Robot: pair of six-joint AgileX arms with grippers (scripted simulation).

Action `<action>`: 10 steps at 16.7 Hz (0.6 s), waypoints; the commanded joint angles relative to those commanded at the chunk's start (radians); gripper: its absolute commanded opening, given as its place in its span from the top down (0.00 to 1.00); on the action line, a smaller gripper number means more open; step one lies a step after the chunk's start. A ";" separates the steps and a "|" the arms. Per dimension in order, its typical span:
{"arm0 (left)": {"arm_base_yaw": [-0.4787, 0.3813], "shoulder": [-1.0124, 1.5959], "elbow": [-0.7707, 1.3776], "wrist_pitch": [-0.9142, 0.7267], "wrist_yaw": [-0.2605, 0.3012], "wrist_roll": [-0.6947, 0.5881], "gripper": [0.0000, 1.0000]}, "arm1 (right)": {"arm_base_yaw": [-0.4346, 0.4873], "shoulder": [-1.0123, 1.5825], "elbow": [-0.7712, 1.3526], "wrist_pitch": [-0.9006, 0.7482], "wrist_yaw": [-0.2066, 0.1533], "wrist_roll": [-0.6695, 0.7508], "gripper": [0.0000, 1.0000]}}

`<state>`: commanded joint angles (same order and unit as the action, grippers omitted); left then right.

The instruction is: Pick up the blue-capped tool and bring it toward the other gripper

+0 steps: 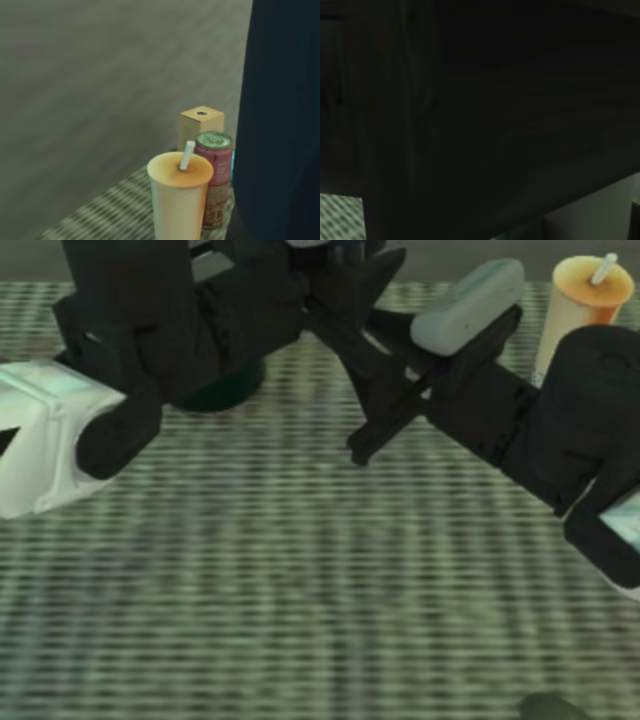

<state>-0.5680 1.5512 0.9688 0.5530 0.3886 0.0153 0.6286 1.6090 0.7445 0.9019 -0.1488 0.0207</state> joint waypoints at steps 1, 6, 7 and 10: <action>0.000 0.000 0.000 0.000 0.000 0.000 1.00 | 0.000 0.000 0.000 0.000 0.000 0.000 1.00; 0.000 0.000 0.000 0.000 0.000 0.000 1.00 | 0.000 0.000 0.000 0.000 0.000 0.000 0.77; 0.000 0.000 0.000 0.000 0.000 0.000 1.00 | 0.000 0.000 0.000 0.000 0.000 0.000 0.70; 0.000 0.000 0.000 0.000 0.000 0.000 1.00 | 0.000 0.000 0.000 0.000 0.000 0.000 0.47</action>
<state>-0.5680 1.5512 0.9688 0.5530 0.3886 0.0153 0.6286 1.6090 0.7445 0.9019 -0.1488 0.0207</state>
